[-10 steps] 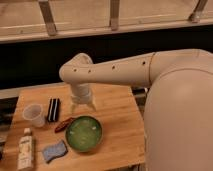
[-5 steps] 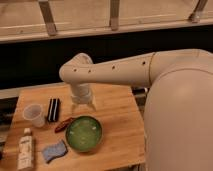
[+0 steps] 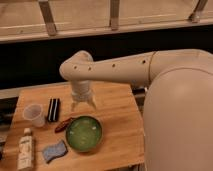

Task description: Place the white sponge in the ceramic bowl

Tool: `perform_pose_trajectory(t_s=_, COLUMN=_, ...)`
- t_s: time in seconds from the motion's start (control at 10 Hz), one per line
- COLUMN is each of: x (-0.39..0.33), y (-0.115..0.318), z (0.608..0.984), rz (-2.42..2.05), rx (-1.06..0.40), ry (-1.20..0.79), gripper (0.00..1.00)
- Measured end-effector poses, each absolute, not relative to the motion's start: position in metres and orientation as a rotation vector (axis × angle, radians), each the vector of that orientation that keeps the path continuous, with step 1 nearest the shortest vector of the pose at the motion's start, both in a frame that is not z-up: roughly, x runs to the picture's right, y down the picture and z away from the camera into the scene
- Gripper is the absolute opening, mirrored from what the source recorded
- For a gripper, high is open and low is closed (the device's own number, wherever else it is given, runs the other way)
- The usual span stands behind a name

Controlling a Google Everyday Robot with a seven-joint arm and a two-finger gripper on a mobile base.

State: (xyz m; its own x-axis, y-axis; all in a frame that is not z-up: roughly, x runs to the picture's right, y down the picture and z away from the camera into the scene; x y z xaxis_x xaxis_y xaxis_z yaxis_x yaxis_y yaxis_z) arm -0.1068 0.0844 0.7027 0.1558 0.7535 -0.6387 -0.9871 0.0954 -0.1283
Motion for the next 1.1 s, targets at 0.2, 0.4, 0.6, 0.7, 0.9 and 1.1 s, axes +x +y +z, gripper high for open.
perform_pose_trajectory(t_s=0.2, x=-0.124, y=0.075, z=0.686, rz=1.196, rx=-0.640, ry=0.334, gripper=0.65)
perform_pose_trajectory(t_s=0.4, x=-0.147, y=0.080, z=0.658, rz=0.993, rx=-0.665, ry=0.179, gripper=0.65)
perform_pose_trajectory(t_s=0.6, x=-0.168, y=0.101, z=0.633, rz=0.797, rx=-0.669, ry=0.086, gripper=0.65)
perform_pose_trajectory(t_s=0.7, x=-0.173, y=0.108, z=0.626, rz=0.734, rx=-0.663, ry=0.062, gripper=0.65)
perform_pose_trajectory(t_s=0.9, x=-0.174, y=0.110, z=0.624, rz=0.720, rx=-0.663, ry=0.057, gripper=0.65)
perform_pose_trajectory(t_s=1.1, x=-0.179, y=0.112, z=0.625, rz=0.693, rx=-0.672, ry=0.048, gripper=0.65)
